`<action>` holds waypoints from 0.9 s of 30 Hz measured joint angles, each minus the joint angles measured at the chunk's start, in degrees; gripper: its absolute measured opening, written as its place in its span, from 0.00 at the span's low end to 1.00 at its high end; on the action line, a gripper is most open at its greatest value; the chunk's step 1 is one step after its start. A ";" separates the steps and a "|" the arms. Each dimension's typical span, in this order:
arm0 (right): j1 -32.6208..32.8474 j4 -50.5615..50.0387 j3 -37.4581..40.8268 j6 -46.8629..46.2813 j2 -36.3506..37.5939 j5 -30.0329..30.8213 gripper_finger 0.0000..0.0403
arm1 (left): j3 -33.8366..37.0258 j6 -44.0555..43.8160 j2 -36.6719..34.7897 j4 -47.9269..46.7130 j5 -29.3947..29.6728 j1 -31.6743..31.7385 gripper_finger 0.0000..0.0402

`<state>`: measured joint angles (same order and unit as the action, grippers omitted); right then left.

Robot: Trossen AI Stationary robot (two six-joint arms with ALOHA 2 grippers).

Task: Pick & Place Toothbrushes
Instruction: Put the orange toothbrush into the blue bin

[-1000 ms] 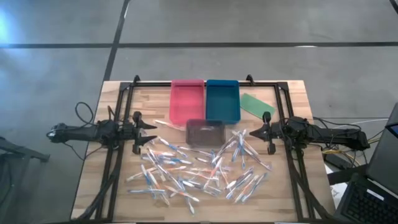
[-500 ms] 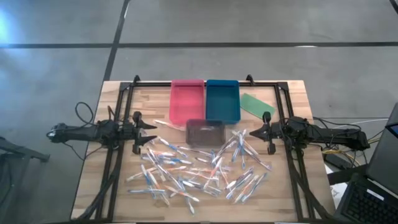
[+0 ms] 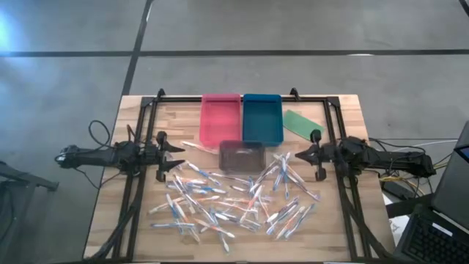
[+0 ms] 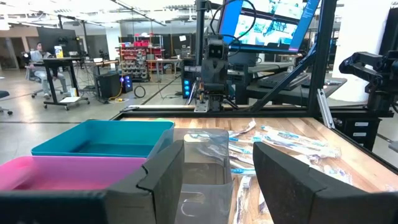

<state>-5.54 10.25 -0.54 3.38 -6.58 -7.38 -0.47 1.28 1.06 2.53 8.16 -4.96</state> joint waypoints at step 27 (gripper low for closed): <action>0.00 1.05 -33.52 1.64 -38.60 15.68 0.02 | 0.00 0.00 -0.01 0.00 0.02 0.00 0.49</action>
<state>-5.54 11.29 -34.05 5.02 -45.17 8.29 -0.46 1.28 1.05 2.52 8.18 -4.95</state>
